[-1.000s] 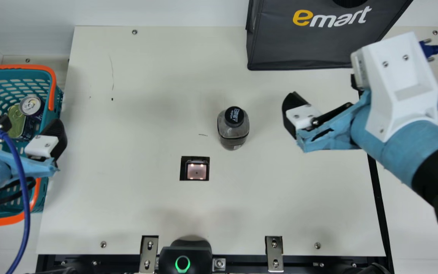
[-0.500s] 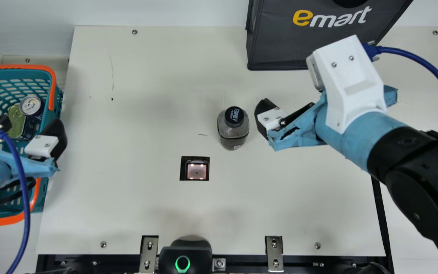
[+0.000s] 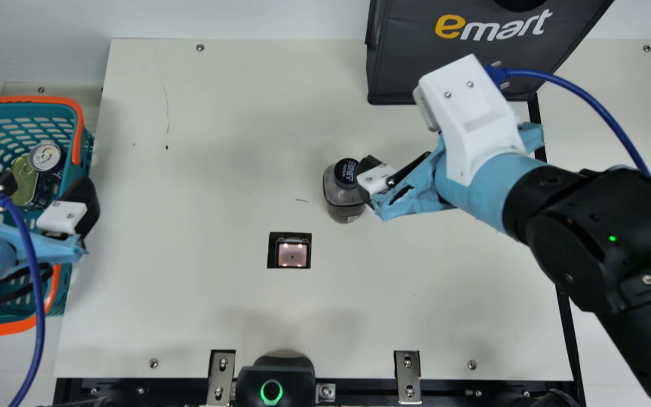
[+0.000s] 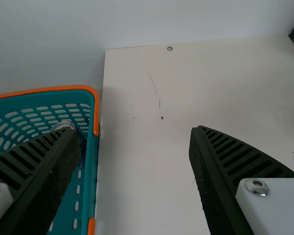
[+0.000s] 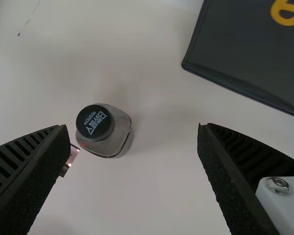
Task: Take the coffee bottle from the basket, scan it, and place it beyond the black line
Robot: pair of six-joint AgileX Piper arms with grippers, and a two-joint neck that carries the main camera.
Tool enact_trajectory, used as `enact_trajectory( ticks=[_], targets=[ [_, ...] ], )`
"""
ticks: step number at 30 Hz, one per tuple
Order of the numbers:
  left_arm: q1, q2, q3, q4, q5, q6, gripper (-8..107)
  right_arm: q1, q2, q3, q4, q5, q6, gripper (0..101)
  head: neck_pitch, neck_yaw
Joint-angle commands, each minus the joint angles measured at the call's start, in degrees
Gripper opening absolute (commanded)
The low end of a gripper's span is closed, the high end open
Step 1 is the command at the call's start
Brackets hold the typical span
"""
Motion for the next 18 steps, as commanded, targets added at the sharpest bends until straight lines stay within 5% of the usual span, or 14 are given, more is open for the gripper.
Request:
enact_trajectory(
  ticks=[1,18],
  targets=[
    [0.0,0.0,0.0,0.0,0.0,0.0,90,0.46,0.51,0.03,0.19,0.1,-0.22,91,-1.57,0.09],
    [0.0,0.0,0.0,0.0,0.0,0.0,90,4.3,5.83,0.18,1.11,0.44,-1.57,91,-1.57,0.09]
  ],
)
